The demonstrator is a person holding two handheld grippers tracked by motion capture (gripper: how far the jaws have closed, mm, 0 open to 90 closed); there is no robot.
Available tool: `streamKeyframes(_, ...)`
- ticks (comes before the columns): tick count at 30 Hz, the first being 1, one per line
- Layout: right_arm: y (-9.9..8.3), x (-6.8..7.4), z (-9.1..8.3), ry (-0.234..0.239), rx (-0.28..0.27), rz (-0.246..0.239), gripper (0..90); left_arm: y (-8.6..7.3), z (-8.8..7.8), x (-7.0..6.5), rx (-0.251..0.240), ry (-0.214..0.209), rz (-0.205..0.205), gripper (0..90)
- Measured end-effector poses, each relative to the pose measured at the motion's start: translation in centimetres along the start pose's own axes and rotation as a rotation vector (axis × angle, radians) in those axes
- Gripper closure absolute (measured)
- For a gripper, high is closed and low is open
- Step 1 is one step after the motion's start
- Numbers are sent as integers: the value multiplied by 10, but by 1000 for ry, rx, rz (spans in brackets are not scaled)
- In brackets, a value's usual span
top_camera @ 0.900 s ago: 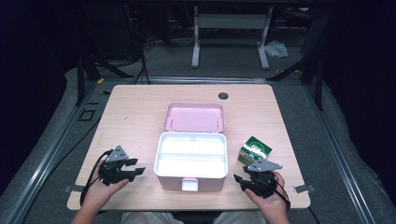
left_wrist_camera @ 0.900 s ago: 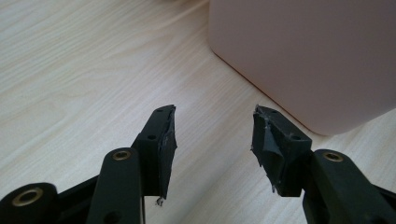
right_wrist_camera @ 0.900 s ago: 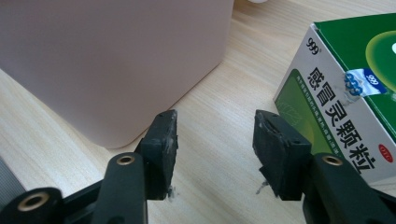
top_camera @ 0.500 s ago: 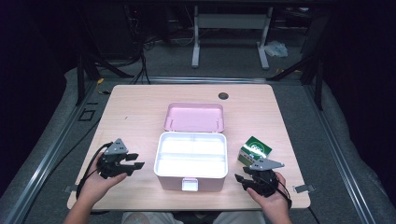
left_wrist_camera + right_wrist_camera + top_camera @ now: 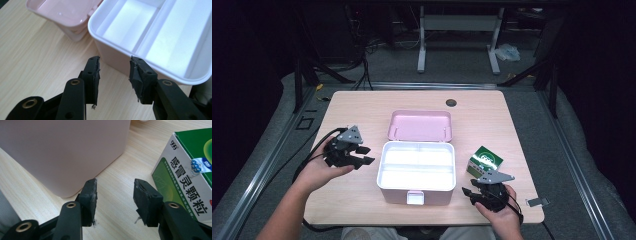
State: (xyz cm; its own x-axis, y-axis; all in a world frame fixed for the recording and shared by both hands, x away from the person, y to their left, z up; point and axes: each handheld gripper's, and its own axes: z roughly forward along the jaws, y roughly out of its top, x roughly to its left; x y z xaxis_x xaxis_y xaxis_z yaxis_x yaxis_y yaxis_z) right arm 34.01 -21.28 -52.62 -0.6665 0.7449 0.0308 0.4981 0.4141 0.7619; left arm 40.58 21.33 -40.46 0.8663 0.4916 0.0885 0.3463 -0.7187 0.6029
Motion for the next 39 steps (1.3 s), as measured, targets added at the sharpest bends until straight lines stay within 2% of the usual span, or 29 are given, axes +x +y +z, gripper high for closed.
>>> streamKeyframes(7,-1,-1,-2,-2,-5,-2,534,32,1,2,55,-33,77,614)
streamKeyframes(18,-1,-1,-2,4,-5,-3,529,66,13,-3,135,-99,152,660)
streamKeyframes(29,-2,-1,-2,7,1,-4,521,92,32,-21,231,-154,264,675)
streamKeyframes(39,-2,-2,-2,10,-1,-5,519,106,56,-35,324,-214,338,709)
